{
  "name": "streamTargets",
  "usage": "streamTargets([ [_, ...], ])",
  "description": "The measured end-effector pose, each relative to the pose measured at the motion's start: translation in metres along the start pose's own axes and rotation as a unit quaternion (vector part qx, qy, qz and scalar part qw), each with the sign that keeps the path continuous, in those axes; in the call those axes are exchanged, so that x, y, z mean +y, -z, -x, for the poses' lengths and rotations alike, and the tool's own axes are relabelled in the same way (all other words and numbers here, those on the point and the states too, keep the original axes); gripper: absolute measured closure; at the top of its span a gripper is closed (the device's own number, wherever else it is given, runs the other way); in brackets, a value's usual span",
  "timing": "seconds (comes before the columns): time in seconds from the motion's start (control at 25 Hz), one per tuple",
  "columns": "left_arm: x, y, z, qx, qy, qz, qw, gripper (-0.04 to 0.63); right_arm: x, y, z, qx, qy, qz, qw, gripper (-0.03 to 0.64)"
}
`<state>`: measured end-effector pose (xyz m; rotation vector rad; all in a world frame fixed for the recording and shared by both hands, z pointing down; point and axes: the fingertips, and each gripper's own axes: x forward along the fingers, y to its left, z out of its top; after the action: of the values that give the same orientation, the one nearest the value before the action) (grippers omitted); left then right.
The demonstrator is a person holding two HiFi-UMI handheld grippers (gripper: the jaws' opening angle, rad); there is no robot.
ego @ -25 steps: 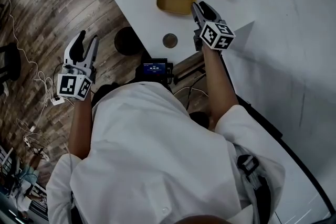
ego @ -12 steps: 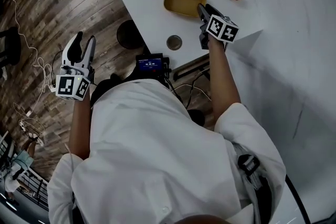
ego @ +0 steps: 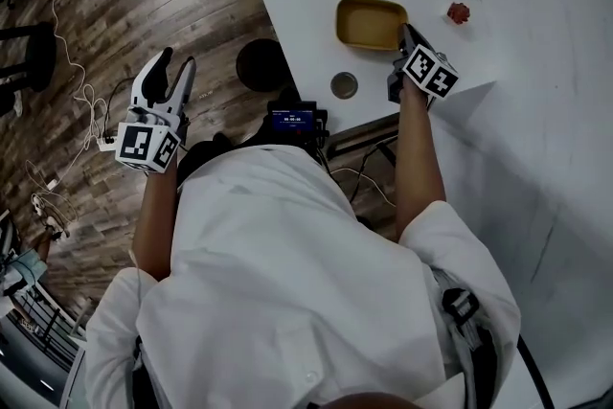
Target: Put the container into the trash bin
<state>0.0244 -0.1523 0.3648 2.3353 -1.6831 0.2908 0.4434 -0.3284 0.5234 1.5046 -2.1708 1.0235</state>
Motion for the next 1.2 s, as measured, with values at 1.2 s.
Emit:
streamTargets([
  [1.2,0.132,0.015,0.158,-0.089,0.067,-0.012,0.9937,0.408,0.313,0.055,0.073,-0.144,-0.103,-0.064,0.982,0.574],
])
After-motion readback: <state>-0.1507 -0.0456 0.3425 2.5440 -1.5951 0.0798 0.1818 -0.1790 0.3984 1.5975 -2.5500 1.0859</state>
